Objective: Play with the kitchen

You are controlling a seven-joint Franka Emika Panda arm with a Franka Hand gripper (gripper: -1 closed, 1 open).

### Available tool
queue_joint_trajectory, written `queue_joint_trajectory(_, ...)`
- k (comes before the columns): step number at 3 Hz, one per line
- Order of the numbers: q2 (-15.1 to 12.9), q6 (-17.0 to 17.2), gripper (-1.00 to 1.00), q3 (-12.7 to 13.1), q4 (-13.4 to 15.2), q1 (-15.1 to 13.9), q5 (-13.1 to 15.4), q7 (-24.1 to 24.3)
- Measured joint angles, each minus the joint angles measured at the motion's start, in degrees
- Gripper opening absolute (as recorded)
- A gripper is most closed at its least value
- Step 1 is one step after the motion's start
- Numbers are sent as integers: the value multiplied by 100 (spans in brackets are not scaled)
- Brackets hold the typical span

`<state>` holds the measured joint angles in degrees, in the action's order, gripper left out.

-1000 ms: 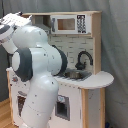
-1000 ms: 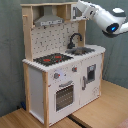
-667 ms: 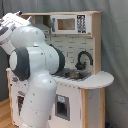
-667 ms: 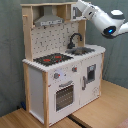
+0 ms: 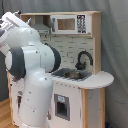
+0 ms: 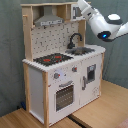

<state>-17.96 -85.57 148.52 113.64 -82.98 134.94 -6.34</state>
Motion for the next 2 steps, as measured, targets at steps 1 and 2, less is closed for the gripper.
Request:
queue_joint_trajectory(1,165,361,100,-23,-4,-13,-1,639)
queue_joint_trajectory(2,323,670,100,-89,-9,-31,-19,1294)
